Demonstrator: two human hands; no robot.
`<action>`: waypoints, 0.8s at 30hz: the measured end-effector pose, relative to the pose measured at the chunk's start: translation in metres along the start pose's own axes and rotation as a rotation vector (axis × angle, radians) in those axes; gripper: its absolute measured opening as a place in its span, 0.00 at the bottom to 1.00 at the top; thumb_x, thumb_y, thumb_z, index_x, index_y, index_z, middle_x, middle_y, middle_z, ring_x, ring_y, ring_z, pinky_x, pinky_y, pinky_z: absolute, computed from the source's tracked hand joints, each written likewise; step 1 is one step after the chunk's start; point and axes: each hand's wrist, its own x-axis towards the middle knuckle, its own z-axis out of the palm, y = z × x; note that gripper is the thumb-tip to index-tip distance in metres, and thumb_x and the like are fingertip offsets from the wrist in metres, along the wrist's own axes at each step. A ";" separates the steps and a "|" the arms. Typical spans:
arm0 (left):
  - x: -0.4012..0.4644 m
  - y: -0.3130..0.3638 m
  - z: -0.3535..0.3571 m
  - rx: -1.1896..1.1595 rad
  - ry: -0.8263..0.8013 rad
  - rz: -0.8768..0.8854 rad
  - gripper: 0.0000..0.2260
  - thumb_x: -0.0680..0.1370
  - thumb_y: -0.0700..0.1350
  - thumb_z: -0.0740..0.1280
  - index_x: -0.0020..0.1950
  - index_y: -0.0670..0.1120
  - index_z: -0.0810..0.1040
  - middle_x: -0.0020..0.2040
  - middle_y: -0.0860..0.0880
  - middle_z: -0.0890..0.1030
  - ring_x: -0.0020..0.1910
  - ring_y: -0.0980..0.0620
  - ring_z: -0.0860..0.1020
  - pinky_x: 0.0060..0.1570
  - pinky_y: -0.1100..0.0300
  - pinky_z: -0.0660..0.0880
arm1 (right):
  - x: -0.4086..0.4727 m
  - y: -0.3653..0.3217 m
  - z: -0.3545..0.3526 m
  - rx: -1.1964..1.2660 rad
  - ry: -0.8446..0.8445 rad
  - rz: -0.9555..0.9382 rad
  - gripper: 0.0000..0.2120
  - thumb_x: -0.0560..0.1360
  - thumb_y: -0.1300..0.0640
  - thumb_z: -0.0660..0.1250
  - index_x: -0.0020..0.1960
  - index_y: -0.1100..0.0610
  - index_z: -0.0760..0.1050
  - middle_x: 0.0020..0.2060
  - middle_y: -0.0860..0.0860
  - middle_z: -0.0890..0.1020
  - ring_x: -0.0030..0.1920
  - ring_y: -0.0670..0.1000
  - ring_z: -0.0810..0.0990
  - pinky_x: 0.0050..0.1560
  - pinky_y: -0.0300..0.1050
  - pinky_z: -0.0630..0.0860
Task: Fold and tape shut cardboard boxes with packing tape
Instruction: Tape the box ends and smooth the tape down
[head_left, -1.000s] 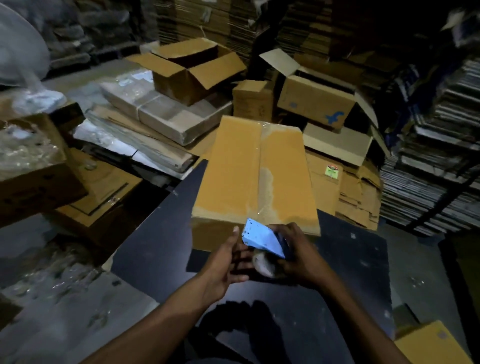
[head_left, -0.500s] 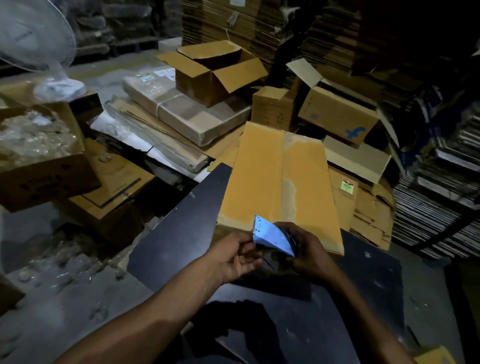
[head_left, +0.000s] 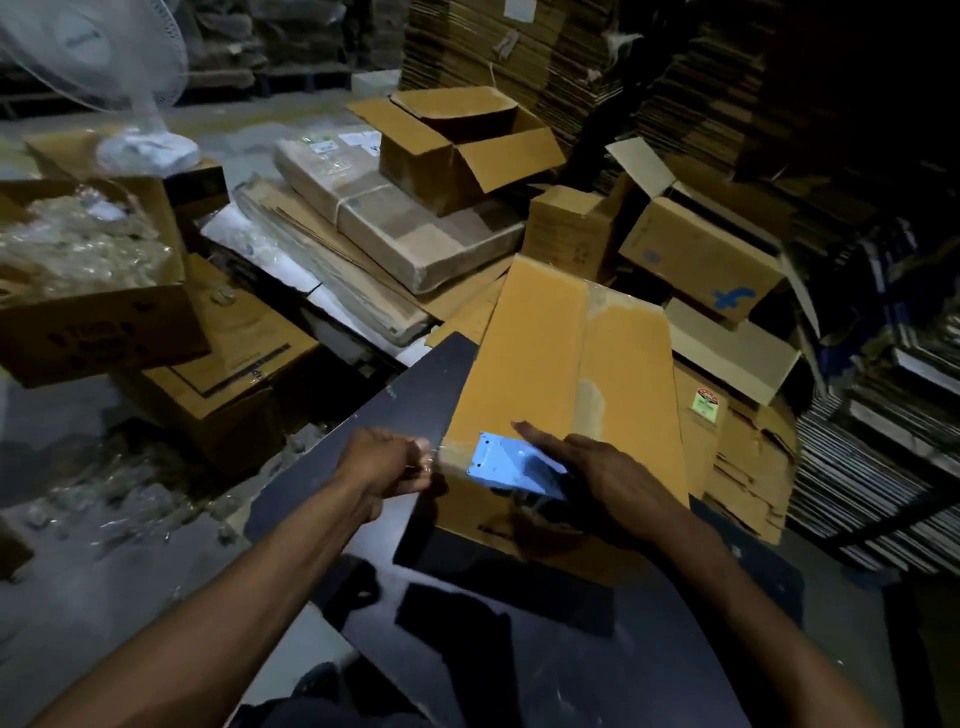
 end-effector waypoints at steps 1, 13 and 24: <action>0.003 -0.002 -0.004 -0.013 0.002 -0.014 0.04 0.81 0.33 0.74 0.50 0.31 0.83 0.41 0.34 0.83 0.36 0.41 0.84 0.41 0.48 0.85 | 0.004 -0.002 -0.002 -0.058 -0.036 -0.009 0.43 0.80 0.39 0.70 0.83 0.29 0.45 0.50 0.49 0.72 0.42 0.55 0.74 0.39 0.51 0.67; 0.023 -0.036 0.000 -0.023 0.171 0.031 0.18 0.72 0.46 0.86 0.46 0.43 0.78 0.37 0.40 0.85 0.29 0.46 0.76 0.34 0.47 0.85 | 0.054 -0.026 0.007 -0.258 -0.160 -0.045 0.32 0.84 0.43 0.64 0.83 0.30 0.54 0.51 0.50 0.70 0.47 0.57 0.76 0.46 0.51 0.70; 0.034 -0.053 0.003 -0.038 0.089 -0.075 0.18 0.70 0.53 0.87 0.41 0.43 0.83 0.34 0.42 0.81 0.27 0.49 0.72 0.29 0.55 0.73 | 0.072 -0.029 0.007 -0.285 -0.197 -0.112 0.33 0.82 0.40 0.63 0.82 0.28 0.51 0.56 0.50 0.73 0.56 0.58 0.80 0.55 0.55 0.75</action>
